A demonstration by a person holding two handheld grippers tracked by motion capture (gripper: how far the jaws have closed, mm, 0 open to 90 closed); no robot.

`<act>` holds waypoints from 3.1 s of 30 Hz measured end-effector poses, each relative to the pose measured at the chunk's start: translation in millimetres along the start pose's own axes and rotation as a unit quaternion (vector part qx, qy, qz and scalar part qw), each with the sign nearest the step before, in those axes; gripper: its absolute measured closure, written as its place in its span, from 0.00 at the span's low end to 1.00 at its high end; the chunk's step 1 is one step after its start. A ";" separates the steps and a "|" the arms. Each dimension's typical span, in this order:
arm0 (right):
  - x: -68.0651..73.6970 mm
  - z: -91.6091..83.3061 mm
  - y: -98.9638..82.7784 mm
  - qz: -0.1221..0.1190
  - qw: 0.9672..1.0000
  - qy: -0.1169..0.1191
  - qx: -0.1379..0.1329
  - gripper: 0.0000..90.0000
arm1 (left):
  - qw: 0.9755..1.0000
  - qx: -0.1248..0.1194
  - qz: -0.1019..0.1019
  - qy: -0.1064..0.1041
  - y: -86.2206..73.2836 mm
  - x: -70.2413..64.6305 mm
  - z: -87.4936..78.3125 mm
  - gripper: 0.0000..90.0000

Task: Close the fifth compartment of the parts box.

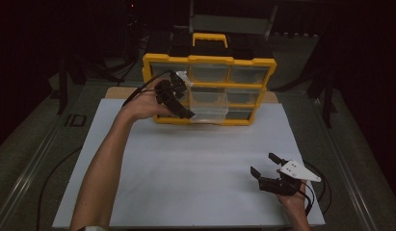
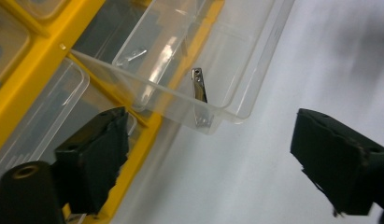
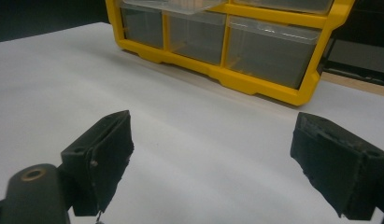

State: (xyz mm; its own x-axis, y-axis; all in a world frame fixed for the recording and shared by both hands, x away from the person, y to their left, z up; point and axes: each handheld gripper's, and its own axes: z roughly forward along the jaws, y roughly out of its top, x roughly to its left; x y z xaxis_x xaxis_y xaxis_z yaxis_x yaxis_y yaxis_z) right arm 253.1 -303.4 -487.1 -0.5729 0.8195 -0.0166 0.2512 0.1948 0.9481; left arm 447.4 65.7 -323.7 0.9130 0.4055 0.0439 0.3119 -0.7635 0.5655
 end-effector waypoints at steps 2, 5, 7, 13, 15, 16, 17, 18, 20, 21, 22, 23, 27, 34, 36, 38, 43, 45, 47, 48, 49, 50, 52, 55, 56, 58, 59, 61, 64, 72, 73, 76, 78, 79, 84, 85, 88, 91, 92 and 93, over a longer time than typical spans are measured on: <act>0.0 0.0 0.0 0.000 1.000 0.000 0.000 0.14 | 1.000 -0.002 0.001 0.005 -0.7 -2.2 -0.6 0.17; 0.3 0.1 0.0 -0.001 1.000 0.000 0.000 0.14 | 1.000 0.006 0.006 0.008 -2.0 -3.5 0.0 0.21; 0.0 0.1 0.0 -0.001 1.000 0.000 0.000 0.14 | 1.000 0.010 0.007 0.011 -2.8 -5.1 0.7 0.24; 0.1 0.3 -0.1 -0.002 1.000 0.000 0.000 0.14 | 1.000 0.014 0.013 0.014 -5.9 -7.8 1.9 0.36; 0.2 0.4 -0.1 -0.003 1.000 -0.001 0.001 0.14 | 1.000 0.012 0.016 0.022 -7.9 -7.6 1.6 0.47; 0.5 0.4 -0.1 -0.003 1.000 -0.001 0.002 0.14 | 1.000 0.006 0.012 0.020 -10.4 -6.6 1.4 0.50; 0.6 0.5 -0.1 -0.004 1.000 -0.001 0.002 0.14 | 1.000 0.003 0.012 0.020 -11.8 -6.3 1.7 0.53; 0.9 0.5 0.0 -0.004 1.000 -0.001 0.002 0.14 | 1.000 0.004 0.012 0.017 -13.1 -5.7 1.9 0.56; 1.0 0.6 0.0 -0.004 1.000 -0.001 0.002 0.14 | 1.000 0.009 0.011 0.011 -15.7 -5.9 3.6 0.62; 1.0 0.6 -0.1 -0.004 1.000 -0.001 0.003 0.14 | 1.000 0.011 0.009 0.009 -16.9 -6.5 4.7 0.64; 0.9 0.7 -0.1 -0.004 1.000 -0.001 0.003 0.14 | 1.000 0.011 0.009 0.009 -16.9 -6.5 4.7 0.65; 0.9 0.6 -0.1 -0.004 1.000 -0.001 0.003 0.14 | 1.000 0.011 0.007 0.003 -19.3 -6.8 6.6 0.67; 1.2 0.8 -0.2 -0.005 1.000 -0.002 0.003 0.14 | 1.000 0.006 0.001 -0.006 -24.4 -7.6 11.0 0.73; 1.3 0.7 -0.1 -0.005 1.000 -0.003 0.004 0.14 | 1.000 -0.008 0.002 -0.009 -29.0 -13.4 18.2 0.94; 1.5 0.7 -0.1 -0.006 1.000 -0.003 0.004 0.14 | 1.000 -0.008 0.008 -0.006 -29.3 -15.2 19.7 1.00; 1.5 0.7 0.0 -0.006 1.000 -0.003 0.004 0.14 | 1.000 -0.005 0.012 -0.002 -29.2 -16.3 20.6 1.00; 1.5 0.8 0.0 -0.007 1.000 -0.003 0.004 0.14 | 1.000 -0.005 0.022 0.006 -24.9 -24.2 26.7 1.00; 1.6 0.7 0.0 -0.007 1.000 -0.003 0.004 0.14 | 1.000 -0.003 0.024 0.007 -22.7 -25.7 28.3 1.00; 1.5 0.7 0.0 -0.006 1.000 -0.003 0.004 0.14 | 1.000 -0.003 0.026 0.012 -21.8 -26.5 29.4 1.00; 1.6 0.7 0.0 -0.006 1.000 -0.004 0.004 0.14 | 1.000 -0.002 0.027 0.013 -20.3 -27.2 31.6 1.00; 1.5 0.7 0.0 -0.006 1.000 -0.004 0.004 0.14 | 1.000 -0.002 0.027 0.013 -20.3 -27.2 31.6 1.00; 1.5 0.7 0.0 -0.006 1.000 -0.004 0.004 0.14 | 0.999 -0.001 0.028 0.016 -19.8 -27.5 32.5 1.00; 1.5 0.6 0.0 -0.006 1.000 -0.004 0.004 0.14 | 0.999 0.004 0.025 0.020 -19.0 -26.5 35.8 1.00; 1.5 0.4 0.1 -0.005 1.000 -0.004 0.003 0.14 | 1.000 0.004 0.024 0.018 -18.9 -26.0 37.4 1.00; 1.3 0.4 0.0 -0.005 1.000 -0.004 0.003 0.14 | 1.000 0.006 0.026 0.016 -18.1 -26.9 38.3 1.00; 1.4 0.5 0.0 -0.005 1.000 -0.004 0.003 0.14 | 0.999 0.008 0.031 0.021 -17.1 -28.3 39.5 1.00; 1.4 0.6 0.0 -0.005 1.000 -0.004 0.003 0.14 | 0.999 0.009 0.030 0.021 -16.7 -28.7 40.2 1.00; 1.5 0.6 0.0 -0.007 1.000 -0.004 0.004 0.14 | 0.999 0.009 0.031 0.022 -16.0 -29.5 41.4 1.00; 1.6 0.5 0.1 -0.006 1.000 -0.004 0.003 0.14 | 0.999 0.009 0.036 0.019 -15.2 -32.2 44.1 1.00; 1.6 0.6 0.1 -0.006 1.000 -0.003 0.004 0.14 | 0.999 0.008 0.038 0.024 -10.8 -34.1 48.4 1.00; 1.5 0.6 0.1 -0.005 1.000 -0.004 0.003 0.14 | 0.999 0.010 0.039 0.026 -10.4 -34.2 48.9 1.00; 1.1 0.6 0.0 -0.005 1.000 -0.004 0.003 0.14 | 0.999 0.011 0.039 0.031 -9.5 -34.1 51.7 1.00; 1.4 0.7 0.0 -0.005 1.000 -0.004 0.004 0.14 | 0.999 0.012 0.039 0.031 -9.1 -33.6 53.2 1.00; 1.5 0.6 0.0 -0.005 1.000 -0.004 0.004 0.14 | 0.999 0.013 0.038 0.031 -8.9 -33.8 54.1 1.00; 1.1 0.6 -0.1 -0.005 1.000 -0.004 0.003 0.14 | 0.998 0.014 0.039 0.037 -8.3 -33.5 56.3 1.00; 1.2 0.6 -0.1 -0.006 1.000 -0.004 0.003 0.14 | 0.999 0.011 0.036 0.037 -8.7 -33.2 56.9 1.00; 1.1 0.8 -0.1 -0.005 1.000 -0.004 0.003 0.14 | 0.999 0.011 0.035 0.040 -8.5 -32.1 57.5 1.00; 1.1 0.9 -0.2 -0.006 1.000 -0.005 0.004 0.14 | 0.999 0.010 0.032 0.041 -8.0 -30.8 58.5 1.00; 1.2 0.9 -0.2 -0.005 1.000 -0.005 0.004 0.14 | 0.999 0.009 0.031 0.042 -7.9 -30.6 59.1 1.00; 1.3 1.0 -0.1 -0.005 1.000 -0.005 0.005 0.14 | 0.999 0.009 0.031 0.042 -7.6 -30.0 59.6 1.00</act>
State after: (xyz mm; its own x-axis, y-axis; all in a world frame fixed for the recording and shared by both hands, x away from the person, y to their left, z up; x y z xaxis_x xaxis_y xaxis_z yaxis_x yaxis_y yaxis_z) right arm 253.1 -301.8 -487.6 -0.5670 0.8232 -0.0297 0.2525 0.2080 0.9450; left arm 433.3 29.4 -378.4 0.9055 0.3981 0.1471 0.2618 -0.7968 0.5446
